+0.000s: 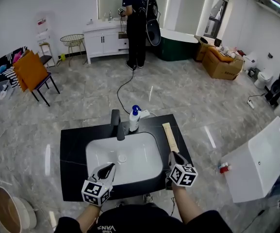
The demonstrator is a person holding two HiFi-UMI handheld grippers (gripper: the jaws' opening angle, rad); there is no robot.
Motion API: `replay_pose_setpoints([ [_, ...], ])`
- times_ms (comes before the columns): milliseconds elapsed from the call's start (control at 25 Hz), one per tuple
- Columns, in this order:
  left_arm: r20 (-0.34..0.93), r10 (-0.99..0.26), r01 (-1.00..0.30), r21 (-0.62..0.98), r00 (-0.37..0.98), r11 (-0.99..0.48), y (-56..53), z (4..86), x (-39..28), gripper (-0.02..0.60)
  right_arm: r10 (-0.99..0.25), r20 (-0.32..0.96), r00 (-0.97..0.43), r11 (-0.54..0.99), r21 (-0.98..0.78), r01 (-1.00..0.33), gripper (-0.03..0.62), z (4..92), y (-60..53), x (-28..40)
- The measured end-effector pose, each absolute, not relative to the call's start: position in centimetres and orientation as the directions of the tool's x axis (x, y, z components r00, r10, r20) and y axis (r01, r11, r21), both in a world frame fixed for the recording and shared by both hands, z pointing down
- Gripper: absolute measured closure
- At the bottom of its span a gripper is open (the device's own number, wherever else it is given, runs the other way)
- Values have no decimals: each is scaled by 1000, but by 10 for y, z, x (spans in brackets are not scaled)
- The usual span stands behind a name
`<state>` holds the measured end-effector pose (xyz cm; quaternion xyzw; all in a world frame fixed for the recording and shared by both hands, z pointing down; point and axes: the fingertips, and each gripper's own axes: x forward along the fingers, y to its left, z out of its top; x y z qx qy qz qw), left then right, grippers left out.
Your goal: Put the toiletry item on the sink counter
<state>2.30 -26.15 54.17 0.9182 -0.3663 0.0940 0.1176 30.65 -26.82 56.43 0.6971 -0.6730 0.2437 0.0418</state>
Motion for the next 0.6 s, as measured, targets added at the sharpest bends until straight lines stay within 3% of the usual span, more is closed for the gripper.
replay_pose_setpoints([
  [600, 259, -537, -583, 155, 803, -797, -238, 552, 5, 571, -939, 342, 42, -138, -262, -955, 595, 553, -208, 258],
])
